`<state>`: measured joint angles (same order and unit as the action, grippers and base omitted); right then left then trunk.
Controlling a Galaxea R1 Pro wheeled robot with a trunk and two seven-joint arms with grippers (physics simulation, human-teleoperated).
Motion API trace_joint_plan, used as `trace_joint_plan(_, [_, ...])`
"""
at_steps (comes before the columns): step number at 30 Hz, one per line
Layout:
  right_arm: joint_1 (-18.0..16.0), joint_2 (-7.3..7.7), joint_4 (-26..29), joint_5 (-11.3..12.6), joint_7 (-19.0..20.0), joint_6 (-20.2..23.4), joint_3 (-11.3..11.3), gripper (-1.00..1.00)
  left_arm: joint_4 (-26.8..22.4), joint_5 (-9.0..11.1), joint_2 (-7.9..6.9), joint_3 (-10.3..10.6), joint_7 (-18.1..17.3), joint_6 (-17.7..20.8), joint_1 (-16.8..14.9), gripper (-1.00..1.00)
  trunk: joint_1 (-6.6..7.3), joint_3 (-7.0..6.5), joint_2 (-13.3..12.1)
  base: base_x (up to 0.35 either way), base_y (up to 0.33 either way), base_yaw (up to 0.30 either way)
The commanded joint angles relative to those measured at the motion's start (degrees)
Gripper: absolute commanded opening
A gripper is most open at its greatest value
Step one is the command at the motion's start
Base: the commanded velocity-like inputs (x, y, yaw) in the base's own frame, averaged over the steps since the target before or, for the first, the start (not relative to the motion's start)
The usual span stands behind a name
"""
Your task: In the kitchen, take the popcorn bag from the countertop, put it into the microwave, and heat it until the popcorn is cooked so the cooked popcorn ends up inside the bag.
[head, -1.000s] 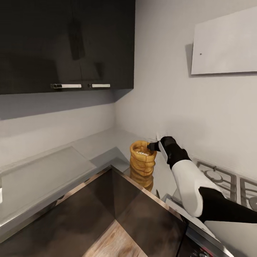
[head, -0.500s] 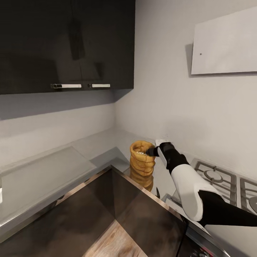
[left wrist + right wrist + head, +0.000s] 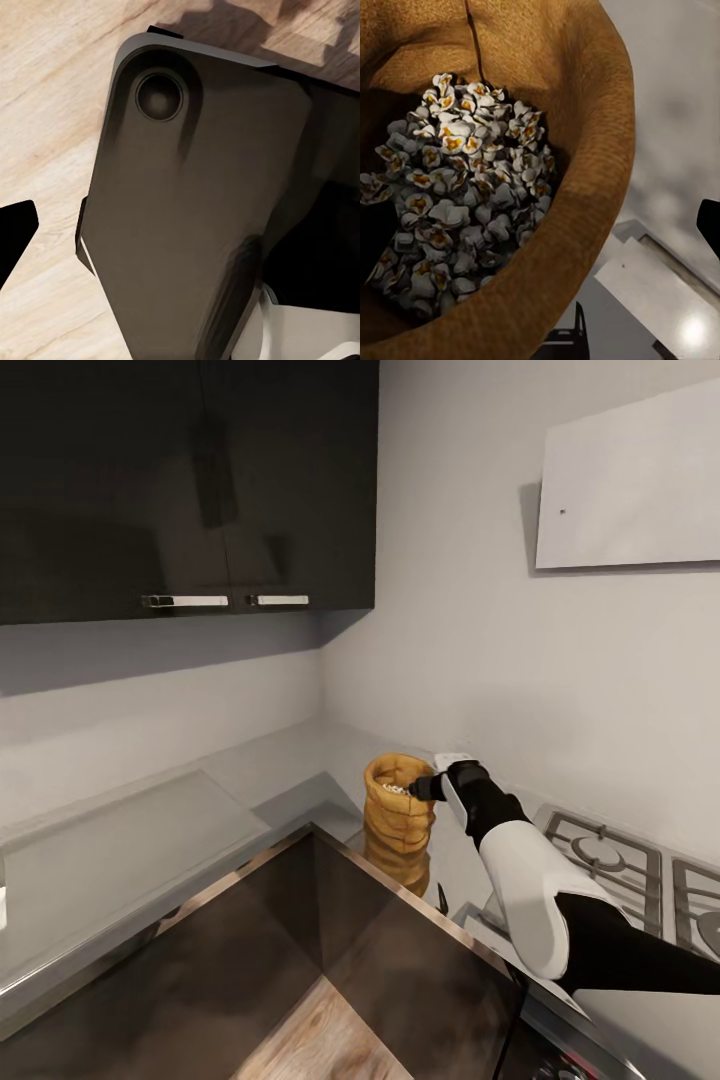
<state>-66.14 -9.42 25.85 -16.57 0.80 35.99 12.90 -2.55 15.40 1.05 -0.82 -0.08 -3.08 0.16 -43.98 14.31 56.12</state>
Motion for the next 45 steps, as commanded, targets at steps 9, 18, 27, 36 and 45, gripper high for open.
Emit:
trace_joint_plan(9, [0.0,0.01,0.1,-0.4,0.1,1.0,4.5,1.00,-0.1,0.2,0.01,-0.1,0.0,-0.1,0.0,1.00,-0.01,0.07,0.0,0.000,0.000,0.000])
trace_joint_plan(18, [0.0,0.01,0.1,-0.4,0.1,1.1,4.5,-1.00,-0.1,0.2,0.01,-0.1,0.0,-0.1,0.0,1.00,-0.01,0.07,0.0,0.000,0.000,0.000])
trace_joint_plan(27, [0.0,0.00,0.2,-0.7,0.2,1.3,4.5,-1.00,-0.1,0.2,0.01,-0.1,0.0,-0.1,0.0,1.00,-0.01,0.07,0.0,0.000,0.000,0.000])
trace_joint_plan(36, [0.0,-0.58,8.3,-0.6,0.3,12.6,4.7,-1.00,-0.1,0.2,0.01,-0.1,0.0,-0.1,0.0,1.00,-0.01,0.07,0.0,0.000,0.000,0.000])
trace_joint_plan(45, [0.0,-0.58,16.3,-0.6,0.2,21.6,4.4,-1.00,-0.1,0.2,0.01,-0.1,0.0,-0.1,0.0,1.00,-0.01,0.07,0.0,0.000,0.000,0.000])
